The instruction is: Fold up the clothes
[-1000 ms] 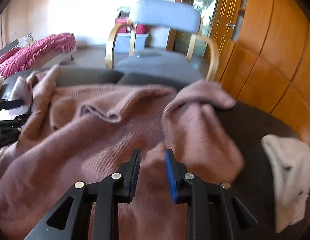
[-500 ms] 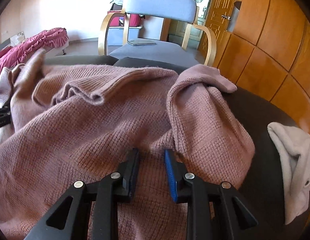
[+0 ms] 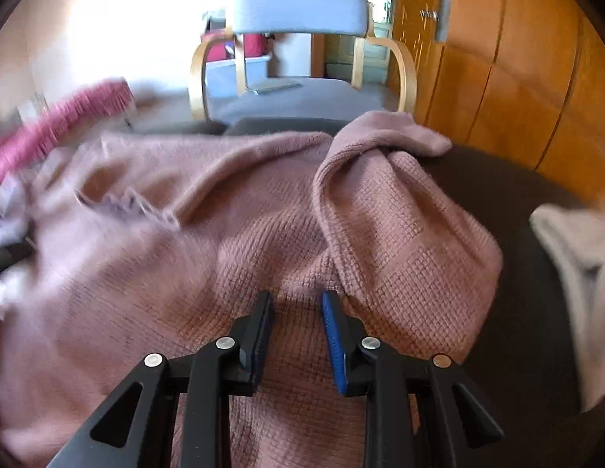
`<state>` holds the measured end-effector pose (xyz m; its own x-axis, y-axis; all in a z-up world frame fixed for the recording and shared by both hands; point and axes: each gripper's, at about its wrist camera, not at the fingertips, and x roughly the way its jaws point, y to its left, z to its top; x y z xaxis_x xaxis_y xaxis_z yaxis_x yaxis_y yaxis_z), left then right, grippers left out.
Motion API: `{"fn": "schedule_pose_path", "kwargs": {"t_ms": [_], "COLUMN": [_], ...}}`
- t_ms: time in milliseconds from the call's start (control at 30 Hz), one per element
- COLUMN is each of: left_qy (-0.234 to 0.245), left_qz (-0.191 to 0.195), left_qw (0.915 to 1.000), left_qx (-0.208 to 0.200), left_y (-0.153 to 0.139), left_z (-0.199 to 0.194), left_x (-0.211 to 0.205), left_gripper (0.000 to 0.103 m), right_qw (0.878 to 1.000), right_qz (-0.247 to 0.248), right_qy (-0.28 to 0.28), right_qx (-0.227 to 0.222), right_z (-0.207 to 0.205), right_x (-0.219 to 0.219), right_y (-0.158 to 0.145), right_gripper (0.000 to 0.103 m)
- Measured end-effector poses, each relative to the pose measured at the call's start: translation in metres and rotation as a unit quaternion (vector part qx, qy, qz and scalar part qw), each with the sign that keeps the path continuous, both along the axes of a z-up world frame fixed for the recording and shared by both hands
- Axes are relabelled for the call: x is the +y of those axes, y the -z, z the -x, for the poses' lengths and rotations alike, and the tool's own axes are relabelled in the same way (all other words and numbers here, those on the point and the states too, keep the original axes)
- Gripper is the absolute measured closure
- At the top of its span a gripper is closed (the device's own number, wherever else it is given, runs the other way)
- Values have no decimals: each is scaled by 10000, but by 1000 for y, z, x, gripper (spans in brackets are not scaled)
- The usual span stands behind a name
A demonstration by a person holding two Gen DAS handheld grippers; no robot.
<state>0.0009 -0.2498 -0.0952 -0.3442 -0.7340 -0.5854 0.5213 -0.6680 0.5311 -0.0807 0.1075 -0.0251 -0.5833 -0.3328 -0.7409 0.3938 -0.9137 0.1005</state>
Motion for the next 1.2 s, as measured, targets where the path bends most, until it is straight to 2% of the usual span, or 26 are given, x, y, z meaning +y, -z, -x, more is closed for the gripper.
{"fn": "schedule_pose_path", "kwargs": {"t_ms": [33, 67, 133, 200, 300, 400, 500, 533, 633, 767, 800, 900, 1000, 1067, 1133, 1167, 1200], "left_qy": [2, 7, 16, 22, 17, 14, 10, 8, 6, -2, -4, 4, 16, 16, 11, 5, 0], "left_qz": [-10, -12, -14, -14, -53, -23, -9, -6, -15, -23, -22, -30, -54, -82, -118, -131, -146], "left_qw": [10000, 10000, 10000, 10000, 10000, 10000, 10000, 10000, 10000, 10000, 10000, 10000, 10000, 10000, 9999, 9999, 9999], "left_qx": [2, 2, 1, 2, 17, 8, 2, 1, 4, 12, 15, 18, 28, 44, 66, 78, 92], "left_y": [-1, -2, -4, -5, -6, -6, -6, -7, -6, -6, -6, -7, -9, -9, -9, -9, -9], "left_z": [0, 1, 2, 5, 10, 11, 12, 13, 14, 15, 15, 12, 10, 9, 9, 9, 9], "left_x": [-1, -3, -8, -12, -15, -14, -13, -13, -14, -15, -14, -15, -17, -18, -19, -20, -20], "left_gripper": [14, 14, 14, 14, 14, 14, 14, 14, 14, 14, 14, 14, 14, 14, 14, 14, 13], "right_qw": [9993, 9978, 9900, 9779, 9653, 9524, 9508, 9458, 9220, 8849, 8854, 9016, 9420, 9580, 9626, 9608, 9527], "right_qz": [307, 334, -63, -616, -1052, -1100, -552, -511, -722, -640, -503, 20, 542, 1167, 1848, 2182, 2487], "right_qy": [164, 430, 1122, 1757, 2370, 2840, 3043, 3201, 3795, 4595, 4600, 4309, 3312, 2610, 1889, 1519, 1356], "right_qx": [158, 369, 846, 947, 309, -114, -166, -193, -273, -418, -438, -370, 32, -216, -596, -784, -1100], "right_z": [1, 3, 12, 34, 73, 89, 86, 84, 81, 69, 65, 52, 51, 70, 93, 105, 117], "right_x": [18, 34, 64, 98, 157, 218, 270, 286, 322, 361, 357, 327, 265, 227, 191, 173, 159], "right_y": [-8, -15, -26, -26, -7, 12, 16, 16, 16, 15, 12, 0, -22, -24, -23, -23, -16], "right_gripper": [77, 77, 73, 71, 71, 72, 73, 73, 72, 69, 69, 69, 68, 64, 59, 57, 57]}}
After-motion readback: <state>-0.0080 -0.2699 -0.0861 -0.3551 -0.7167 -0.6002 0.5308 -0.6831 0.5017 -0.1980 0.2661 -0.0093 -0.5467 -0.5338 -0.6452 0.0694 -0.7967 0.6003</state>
